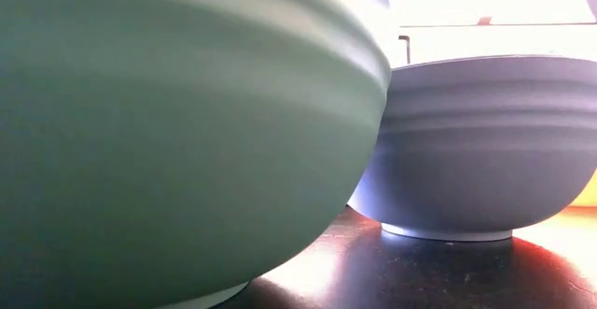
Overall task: Place and stack bowls onto a shelf
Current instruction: Stack the large white bowl on top of the large orange bowl on the shelf
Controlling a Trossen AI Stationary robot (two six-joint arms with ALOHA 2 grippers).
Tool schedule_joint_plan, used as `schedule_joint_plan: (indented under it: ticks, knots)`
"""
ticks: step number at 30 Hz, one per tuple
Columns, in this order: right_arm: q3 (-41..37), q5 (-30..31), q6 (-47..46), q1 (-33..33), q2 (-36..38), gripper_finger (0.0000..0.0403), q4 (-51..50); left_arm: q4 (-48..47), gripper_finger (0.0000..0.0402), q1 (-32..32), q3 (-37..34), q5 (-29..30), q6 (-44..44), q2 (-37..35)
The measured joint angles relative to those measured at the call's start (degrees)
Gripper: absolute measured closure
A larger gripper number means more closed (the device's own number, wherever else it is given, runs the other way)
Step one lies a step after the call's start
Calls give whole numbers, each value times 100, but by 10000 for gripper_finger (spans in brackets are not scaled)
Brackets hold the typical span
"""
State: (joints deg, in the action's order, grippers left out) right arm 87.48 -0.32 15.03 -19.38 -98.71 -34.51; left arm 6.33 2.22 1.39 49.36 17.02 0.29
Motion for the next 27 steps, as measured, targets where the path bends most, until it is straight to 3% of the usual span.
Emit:
schedule_joint_plan:
  ticks: [8, 27]
  knots:
    - [7, -466, -432, 87, 532, 233, -677, 0, 291, 0, 0, 1, 0, 0]
    - [-81, -415, -1454, 858, 2259, 252, -2107, 68, 291, 1, -1, -2, -2, 1]
